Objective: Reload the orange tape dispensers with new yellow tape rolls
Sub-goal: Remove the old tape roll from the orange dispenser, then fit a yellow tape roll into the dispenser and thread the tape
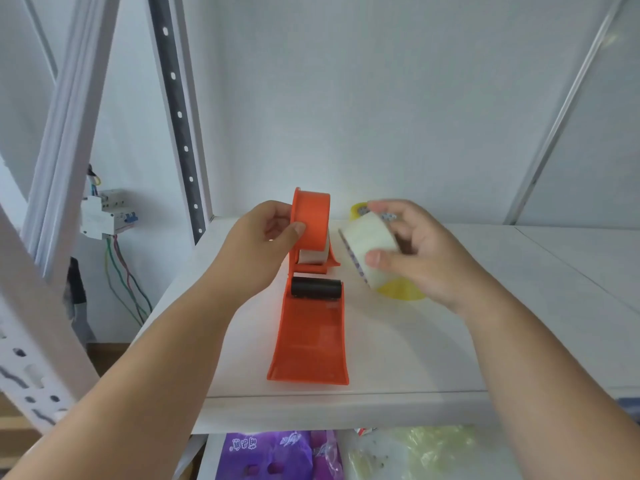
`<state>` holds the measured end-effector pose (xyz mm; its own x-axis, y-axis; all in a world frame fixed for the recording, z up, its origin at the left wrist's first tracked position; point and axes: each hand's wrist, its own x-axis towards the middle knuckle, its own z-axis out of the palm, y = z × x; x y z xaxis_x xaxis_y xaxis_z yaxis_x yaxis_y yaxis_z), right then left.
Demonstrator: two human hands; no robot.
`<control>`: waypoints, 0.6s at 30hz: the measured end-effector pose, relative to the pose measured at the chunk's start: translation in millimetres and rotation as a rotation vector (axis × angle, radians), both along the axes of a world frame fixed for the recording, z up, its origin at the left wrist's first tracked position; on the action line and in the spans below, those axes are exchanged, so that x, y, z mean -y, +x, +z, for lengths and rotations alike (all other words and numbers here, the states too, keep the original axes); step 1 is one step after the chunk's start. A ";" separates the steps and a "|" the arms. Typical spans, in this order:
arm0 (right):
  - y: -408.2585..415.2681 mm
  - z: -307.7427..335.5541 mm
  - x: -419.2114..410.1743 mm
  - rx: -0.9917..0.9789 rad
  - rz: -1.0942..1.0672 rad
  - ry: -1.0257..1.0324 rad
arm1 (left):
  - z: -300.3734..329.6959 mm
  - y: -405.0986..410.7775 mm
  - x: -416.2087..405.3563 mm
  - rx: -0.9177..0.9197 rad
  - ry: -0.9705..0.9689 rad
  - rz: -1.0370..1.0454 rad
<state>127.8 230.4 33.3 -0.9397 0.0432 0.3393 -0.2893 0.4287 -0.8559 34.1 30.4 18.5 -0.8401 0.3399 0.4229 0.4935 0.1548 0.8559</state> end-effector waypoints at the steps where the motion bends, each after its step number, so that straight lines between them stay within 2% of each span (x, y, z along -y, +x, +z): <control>1: 3.1 -7.0 -2.1 0.015 -0.011 0.067 | -1.0 0.5 -0.7 -0.004 0.001 0.003; 5: 14.2 -27.6 -5.3 0.117 -0.057 0.255 | -1.8 3.9 -3.1 -0.019 0.006 0.010; 18: 7.7 -47.4 -4.5 0.099 -0.108 0.291 | -2.5 13.1 -11.1 -0.103 -0.052 0.186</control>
<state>135.5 234.9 -14.1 -0.9641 0.0594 0.2589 -0.1497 0.6834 -0.7146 47.2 41.5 16.0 -0.8434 0.2062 0.4962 0.5370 0.2938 0.7907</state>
